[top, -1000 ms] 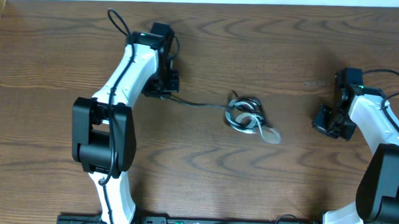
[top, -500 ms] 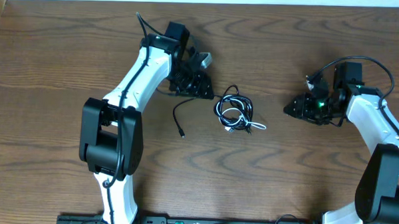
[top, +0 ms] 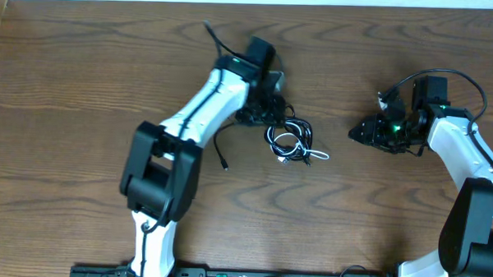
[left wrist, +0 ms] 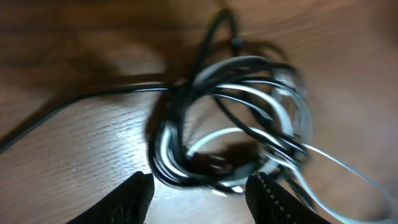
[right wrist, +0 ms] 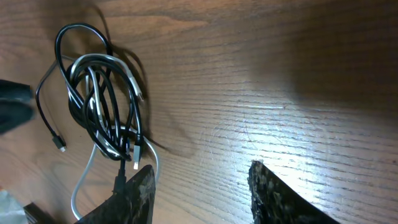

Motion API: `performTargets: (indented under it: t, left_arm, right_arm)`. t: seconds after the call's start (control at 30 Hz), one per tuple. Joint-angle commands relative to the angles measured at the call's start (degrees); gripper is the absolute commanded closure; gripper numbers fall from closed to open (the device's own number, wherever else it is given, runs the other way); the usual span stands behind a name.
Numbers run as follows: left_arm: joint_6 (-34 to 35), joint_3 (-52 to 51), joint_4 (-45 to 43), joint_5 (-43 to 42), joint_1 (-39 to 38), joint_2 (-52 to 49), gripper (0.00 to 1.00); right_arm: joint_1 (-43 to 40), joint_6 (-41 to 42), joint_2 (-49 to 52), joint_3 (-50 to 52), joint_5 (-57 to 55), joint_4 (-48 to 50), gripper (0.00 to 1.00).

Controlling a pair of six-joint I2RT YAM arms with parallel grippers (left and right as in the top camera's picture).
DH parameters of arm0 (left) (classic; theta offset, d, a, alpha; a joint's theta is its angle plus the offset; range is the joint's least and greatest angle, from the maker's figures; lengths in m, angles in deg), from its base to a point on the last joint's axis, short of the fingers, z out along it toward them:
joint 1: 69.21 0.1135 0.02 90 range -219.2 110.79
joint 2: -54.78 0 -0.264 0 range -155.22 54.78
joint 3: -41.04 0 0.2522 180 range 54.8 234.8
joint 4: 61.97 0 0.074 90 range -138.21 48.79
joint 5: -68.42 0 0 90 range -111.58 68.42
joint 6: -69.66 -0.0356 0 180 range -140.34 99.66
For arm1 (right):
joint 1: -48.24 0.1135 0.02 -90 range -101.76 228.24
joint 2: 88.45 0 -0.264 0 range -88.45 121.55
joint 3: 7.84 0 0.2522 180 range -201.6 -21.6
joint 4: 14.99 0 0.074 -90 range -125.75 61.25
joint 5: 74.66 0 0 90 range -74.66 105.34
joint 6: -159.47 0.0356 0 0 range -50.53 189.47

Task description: Untangle cables

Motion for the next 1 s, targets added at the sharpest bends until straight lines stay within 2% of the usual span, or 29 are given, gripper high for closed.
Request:
performTargets:
  t: [0.0,0.17,0.27,0.4,0.83,0.97]
  left_arm:
    - [6.82,0.17,-0.31,9.86,-0.42,-2.23,0.47]
    - [6.99,0.17,-2.64,10.12,-0.81,-3.74,0.48]
    - [6.97,0.15,-2.58,10.10,-1.03,-4.09,0.58]
    - [6.97,0.13,-2.69,9.94,-1.64,-4.09,0.65]
    - [6.99,-2.82,-5.31,11.69,-3.74,-4.39,0.67]
    - [7.02,-3.65,-5.68,14.73,-3.69,-4.37,0.76]
  right_arm:
    - [0.44,0.42,-1.11,-0.28,0.55,-0.33,0.53]
    - [0.48,0.20,-1.11,-0.26,0.52,-0.44,0.50]
    - [0.48,0.20,-1.11,-0.28,0.55,-0.52,0.50]
    - [0.48,0.20,-1.11,-0.28,0.52,-0.68,0.50]
    - [0.48,0.20,-1.11,-0.26,0.52,-1.53,0.47]
    - [0.52,0.20,-1.11,-0.26,0.55,-1.60,0.47]
